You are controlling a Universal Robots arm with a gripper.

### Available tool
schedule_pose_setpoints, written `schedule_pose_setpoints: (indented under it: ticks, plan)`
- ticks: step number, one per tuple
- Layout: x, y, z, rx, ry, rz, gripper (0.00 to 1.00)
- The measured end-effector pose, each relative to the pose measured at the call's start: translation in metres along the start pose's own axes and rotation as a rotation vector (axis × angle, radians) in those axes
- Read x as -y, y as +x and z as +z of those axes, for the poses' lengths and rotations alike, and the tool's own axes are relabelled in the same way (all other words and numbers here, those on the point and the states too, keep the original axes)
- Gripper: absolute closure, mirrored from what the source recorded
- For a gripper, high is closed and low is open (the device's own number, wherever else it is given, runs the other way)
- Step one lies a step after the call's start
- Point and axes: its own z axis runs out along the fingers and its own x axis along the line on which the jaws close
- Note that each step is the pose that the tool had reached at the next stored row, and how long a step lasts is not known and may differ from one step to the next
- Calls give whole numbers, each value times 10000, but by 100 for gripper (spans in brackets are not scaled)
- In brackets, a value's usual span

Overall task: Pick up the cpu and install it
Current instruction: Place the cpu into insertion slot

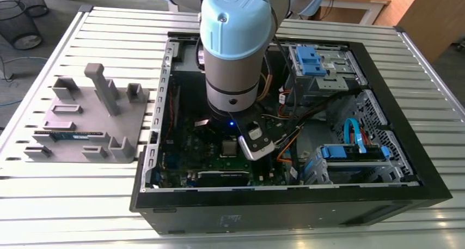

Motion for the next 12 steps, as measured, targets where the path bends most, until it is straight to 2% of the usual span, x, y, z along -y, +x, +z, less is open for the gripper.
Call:
schedule_pose_setpoints:
  ticks: [12]
  plan:
    - [-4, 0, 0, 0, -11, 41, 56]
